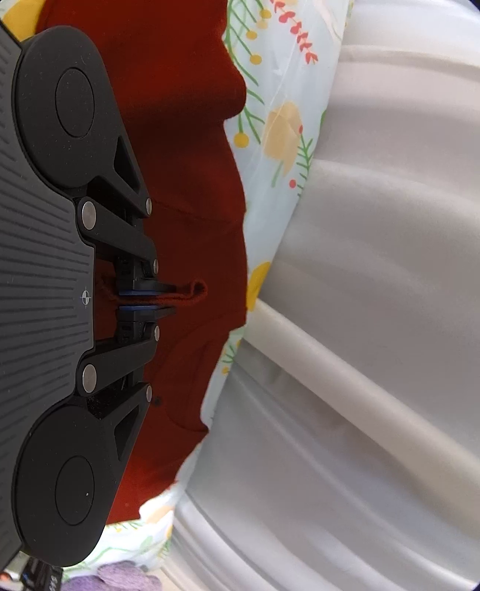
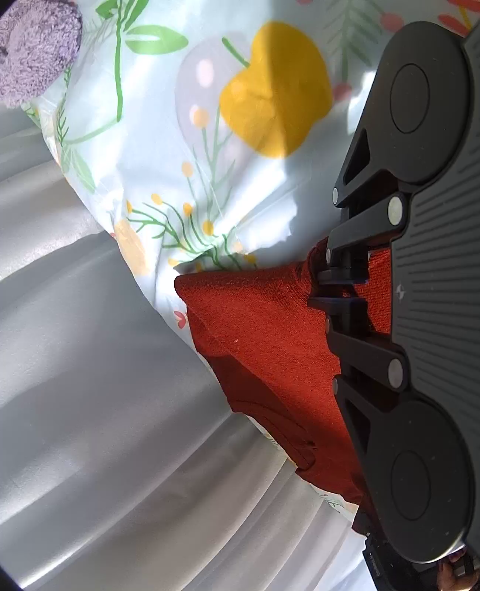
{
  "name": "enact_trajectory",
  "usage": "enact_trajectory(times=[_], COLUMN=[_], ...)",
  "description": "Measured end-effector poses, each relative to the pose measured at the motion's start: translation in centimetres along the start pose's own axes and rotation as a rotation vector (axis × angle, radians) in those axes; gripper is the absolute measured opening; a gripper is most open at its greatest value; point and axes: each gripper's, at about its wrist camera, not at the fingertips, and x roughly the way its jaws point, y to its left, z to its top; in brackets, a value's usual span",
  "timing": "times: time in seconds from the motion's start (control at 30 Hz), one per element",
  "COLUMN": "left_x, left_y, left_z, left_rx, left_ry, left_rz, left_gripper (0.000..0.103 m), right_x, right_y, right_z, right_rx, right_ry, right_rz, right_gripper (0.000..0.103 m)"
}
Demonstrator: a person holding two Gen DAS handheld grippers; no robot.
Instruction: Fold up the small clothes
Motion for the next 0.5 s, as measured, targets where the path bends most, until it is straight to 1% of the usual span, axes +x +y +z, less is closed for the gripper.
enact_trajectory(times=[0.03,0.07,0.1,0.13,0.2,0.23,0.27,0.4,0.5], left_x=[0.0,0.0,0.0,0.0,0.1,0.2,0.2,0.3,0.2], left_y=[0.2,0.5,0.8,1.0,1.1,1.1,1.1,1.1,1.3], left_z=[-0.1,-0.1,-0.1,-0.1,-0.1,-0.2,-0.3,-0.4,-0.1], left_rx=[0.004,0.000,-0.007,-0.014,-0.018,-0.019,-0.017,-0.008,-0.021], left_ry=[0.001,0.004,0.004,0.003,0.007,0.008,0.009,0.012,-0.009], left_rz=[0.006,0.006,0.003,0.001,0.003,0.002,0.001,0.001,-0.005], left_gripper=[0.006,0.006,0.006,0.006,0.006,0.006,0.006,0.006,0.006], right_x=[-0.2,-0.5,-0.9,-1.5,-2.0,-1.8,-1.2,2.4,4.4], right_y=[0.0,0.3,0.6,0.9,1.4,1.7,2.0,2.7,3.0], right_z=[0.1,0.3,0.6,1.0,1.7,2.1,2.6,4.1,4.5], right_rx=[-0.011,-0.028,-0.049,-0.071,-0.097,-0.112,-0.133,-0.180,-0.205], right_ry=[0.017,0.029,0.024,0.012,-0.021,-0.044,-0.046,-0.017,0.003], right_rz=[0.010,0.016,0.024,0.039,0.043,0.014,-0.020,-0.084,-0.089], right_gripper=[0.005,0.008,0.008,0.011,0.021,0.032,0.037,0.039,0.038])
